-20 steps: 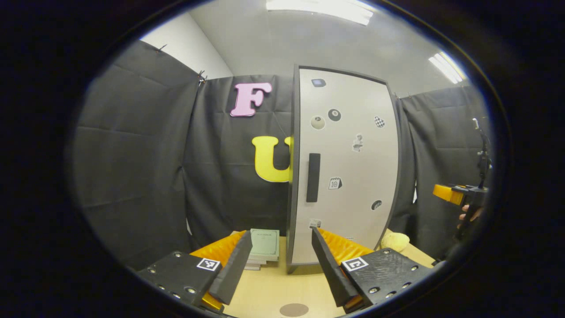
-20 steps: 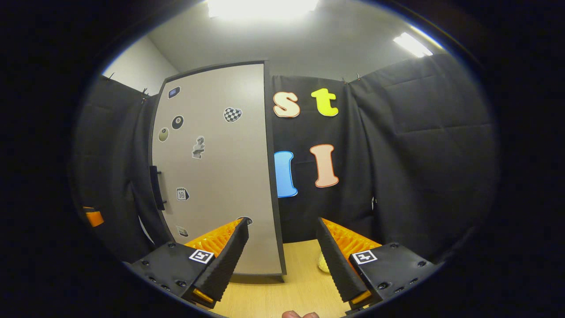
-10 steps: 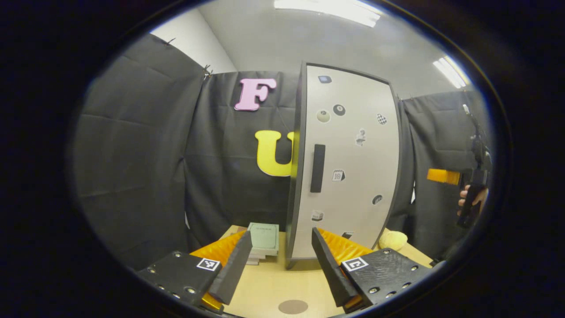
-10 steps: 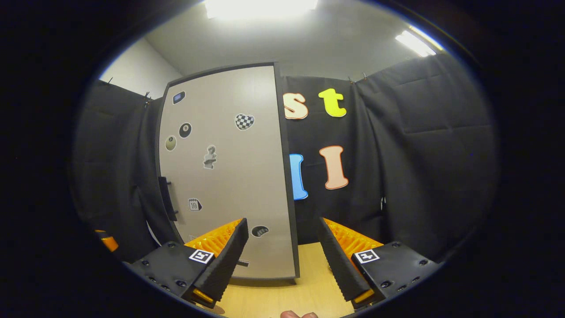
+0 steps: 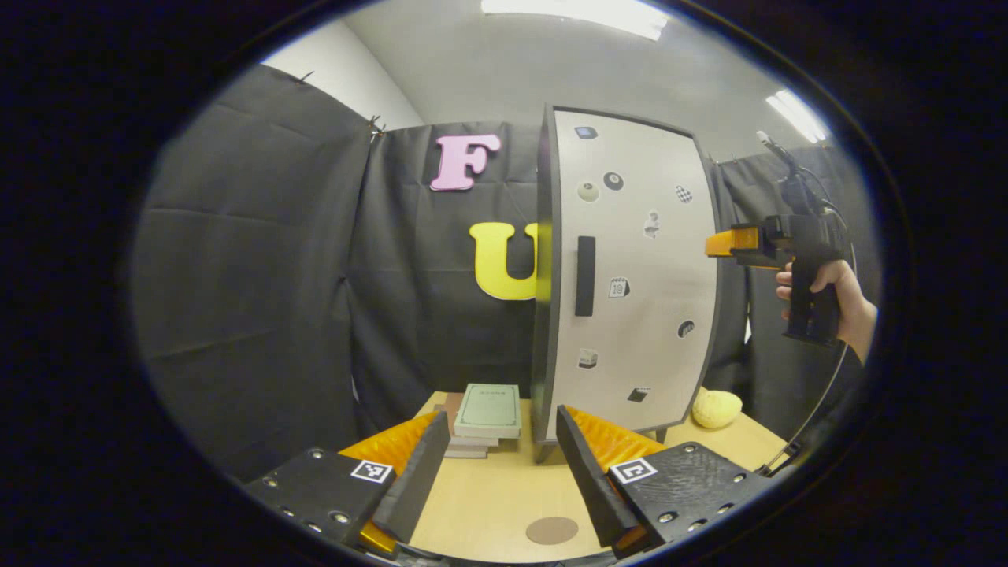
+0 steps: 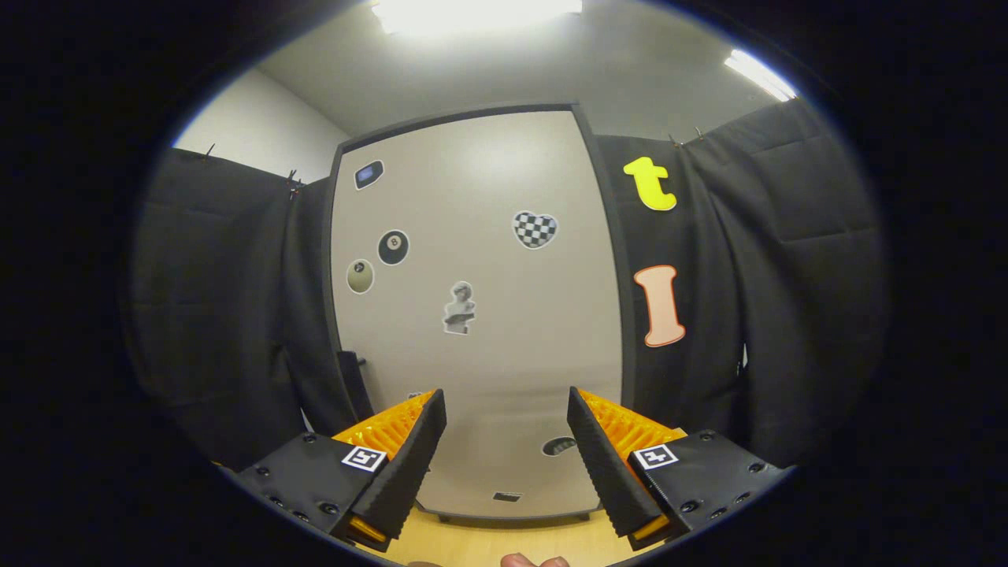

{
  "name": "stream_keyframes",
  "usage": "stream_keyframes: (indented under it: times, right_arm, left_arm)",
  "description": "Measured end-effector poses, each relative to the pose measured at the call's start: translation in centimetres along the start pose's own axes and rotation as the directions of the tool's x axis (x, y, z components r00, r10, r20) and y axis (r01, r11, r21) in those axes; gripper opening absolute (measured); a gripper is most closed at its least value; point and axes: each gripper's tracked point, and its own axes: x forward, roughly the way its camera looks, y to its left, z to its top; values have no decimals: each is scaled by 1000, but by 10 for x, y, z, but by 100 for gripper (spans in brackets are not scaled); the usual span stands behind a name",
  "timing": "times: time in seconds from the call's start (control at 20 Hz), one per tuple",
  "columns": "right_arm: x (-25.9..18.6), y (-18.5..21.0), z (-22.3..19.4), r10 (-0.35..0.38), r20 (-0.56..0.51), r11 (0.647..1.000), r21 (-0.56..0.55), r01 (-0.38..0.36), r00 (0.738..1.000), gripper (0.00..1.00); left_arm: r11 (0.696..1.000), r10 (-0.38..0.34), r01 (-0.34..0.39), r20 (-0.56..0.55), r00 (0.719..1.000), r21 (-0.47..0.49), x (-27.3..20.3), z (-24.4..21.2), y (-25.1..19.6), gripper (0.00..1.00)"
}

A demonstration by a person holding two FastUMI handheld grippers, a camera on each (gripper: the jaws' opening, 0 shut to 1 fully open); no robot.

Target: Open the cabinet door with the right hand, grasp the bottle in the cabinet with the left hand and place it on the coaster, then close the cabinet door with the right hand.

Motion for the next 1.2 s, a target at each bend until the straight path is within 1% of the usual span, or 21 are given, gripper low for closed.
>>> stream_keyframes:
  times: [0.05,0.15,0.2,0.25,0.3,0.35,0.4,0.45,0.5,0.55,0.6,0.65,0.8,0.9,0.95,1.05,1.1,1.15,1.2]
  right_arm:
    - [7,12,2,15,0,1000,-5,-15,1000,98]
    - [17,38,3,47,1,999,-18,-47,999,98]
    - [21,50,3,58,5,998,-26,-58,998,98]
    - [25,62,3,73,7,997,-33,-73,997,93]
    - [30,74,1,87,7,995,-40,-87,996,93]
    - [36,85,-2,97,2,994,-46,-97,995,98]
    - [41,97,-5,107,-3,993,-47,-107,994,98]
    - [46,108,-8,117,-10,992,-44,-118,993,93]
    - [52,117,-13,126,-19,991,-42,-127,992,93]
    - [58,126,-18,132,-30,990,-42,-133,991,93]
    - [64,134,-24,135,-41,990,-40,-137,990,98]
    - [69,141,-28,139,-51,989,-39,-141,989,98]
    - [85,156,-44,132,-75,989,-59,-136,988,98]
    - [95,159,-53,105,-89,991,-78,-112,991,98]
    - [99,160,-58,89,-96,992,-82,-97,991,98]
    - [108,160,-66,62,-111,994,-83,-71,992,98]
    - [112,158,-70,49,-117,995,-81,-59,992,98]
    - [116,159,-73,41,-122,996,-79,-51,992,98]
    - [120,160,-75,35,-130,996,-76,-45,991,93]
  left_arm:
    - [1000,13,-13,-5,1000,-7,-2,-3,9,84]
    - [999,38,-39,-19,999,-28,-8,-11,25,84]
    - [998,48,-48,-24,999,-41,-12,-15,30,82]
    - [997,58,-60,-30,998,-54,-14,-19,37,82]
    - [995,72,-74,-35,997,-63,-18,-24,46,82]
    - [994,84,-86,-41,996,-67,-21,-26,54,82]
    - [993,95,-98,-47,994,-66,-22,-30,60,82]
    - [992,107,-110,-53,993,-59,-24,-33,67,82]
    - [991,119,-122,-58,991,-54,-27,-35,74,84]
    - [990,129,-132,-64,990,-51,-29,-39,79,84]
    - [989,135,-139,-70,988,-54,-30,-42,82,82]
    - [988,139,-144,-76,987,-61,-28,-44,85,82]
    - [983,157,-165,-98,983,-80,-32,-59,103,82]
    - [979,174,-184,-114,978,-83,-32,-67,114,82]
    - [978,184,-194,-126,975,-74,-32,-72,118,82]
    - [978,202,-207,-127,971,-25,-32,-74,126,82]
    - [978,203,-206,-124,971,-15,-30,-73,128,82]
    - [979,197,-202,-129,972,-23,-28,-75,129,84]
    - [980,188,-195,-133,973,-40,-26,-77,128,82]
